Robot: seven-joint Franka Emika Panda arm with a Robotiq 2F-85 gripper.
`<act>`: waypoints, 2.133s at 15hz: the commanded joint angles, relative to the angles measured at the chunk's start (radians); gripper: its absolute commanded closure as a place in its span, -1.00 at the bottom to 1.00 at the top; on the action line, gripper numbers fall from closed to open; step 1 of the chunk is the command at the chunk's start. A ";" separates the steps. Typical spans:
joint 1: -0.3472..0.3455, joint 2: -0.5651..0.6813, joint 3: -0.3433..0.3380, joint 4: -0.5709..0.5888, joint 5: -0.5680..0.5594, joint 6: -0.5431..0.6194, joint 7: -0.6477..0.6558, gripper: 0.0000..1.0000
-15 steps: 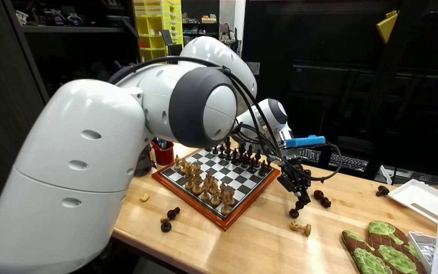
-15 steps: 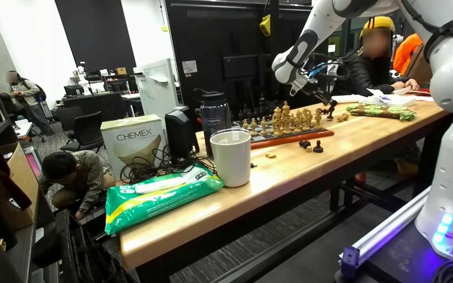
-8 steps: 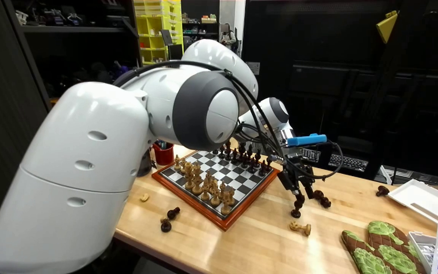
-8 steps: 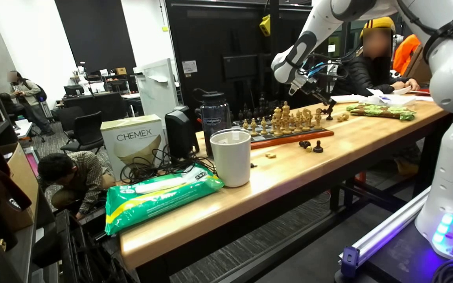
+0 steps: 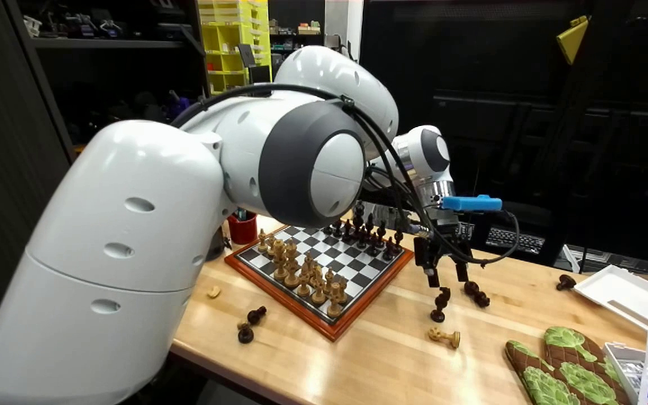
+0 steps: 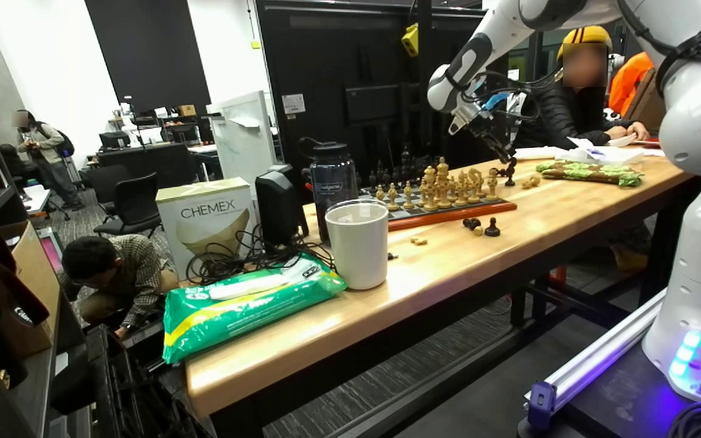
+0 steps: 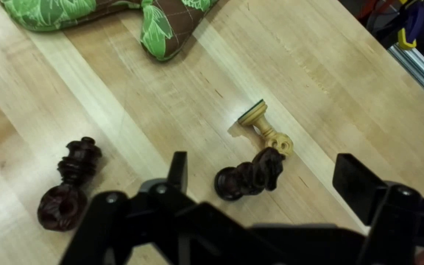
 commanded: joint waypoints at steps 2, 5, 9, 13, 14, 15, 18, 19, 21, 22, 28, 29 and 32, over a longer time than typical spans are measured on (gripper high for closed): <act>-0.099 -0.079 0.020 0.010 0.203 -0.042 -0.131 -1.00; -0.158 -0.145 0.018 -0.037 0.314 0.025 -0.241 -1.00; -0.204 -0.208 0.009 -0.112 0.407 0.165 -0.418 -1.00; -0.217 -0.283 -0.002 -0.257 0.484 0.385 -0.552 -1.00; -0.219 -0.300 -0.005 -0.296 0.515 0.435 -0.571 -1.00; -0.220 -0.317 -0.009 -0.332 0.558 0.466 -0.569 -1.00; -0.206 -0.380 -0.032 -0.448 0.684 0.525 -0.471 -1.00; -0.201 -0.401 -0.040 -0.483 0.703 0.550 -0.462 -1.00; -0.195 -0.325 -0.050 -0.392 0.683 0.505 -0.485 -1.00; -0.193 -0.345 -0.055 -0.421 0.686 0.519 -0.481 -1.00; -0.179 -0.392 -0.059 -0.494 0.713 0.621 -0.436 -1.00; -0.175 -0.395 -0.058 -0.509 0.725 0.672 -0.421 -1.00; -0.161 -0.402 -0.060 -0.553 0.765 0.797 -0.319 -1.00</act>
